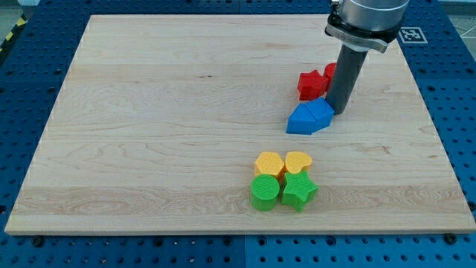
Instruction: Point at the red circle
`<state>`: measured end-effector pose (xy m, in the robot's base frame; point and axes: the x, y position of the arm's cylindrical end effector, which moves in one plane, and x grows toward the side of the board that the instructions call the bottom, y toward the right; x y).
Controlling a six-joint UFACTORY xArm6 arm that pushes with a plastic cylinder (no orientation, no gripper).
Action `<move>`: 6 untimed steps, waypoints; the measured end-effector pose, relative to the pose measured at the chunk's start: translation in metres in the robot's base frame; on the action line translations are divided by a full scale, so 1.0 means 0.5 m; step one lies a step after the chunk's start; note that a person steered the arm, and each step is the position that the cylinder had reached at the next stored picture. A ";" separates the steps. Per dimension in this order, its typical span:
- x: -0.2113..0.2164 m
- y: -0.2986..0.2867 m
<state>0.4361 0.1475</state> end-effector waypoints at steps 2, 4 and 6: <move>0.002 0.122; -0.103 0.179; -0.160 0.134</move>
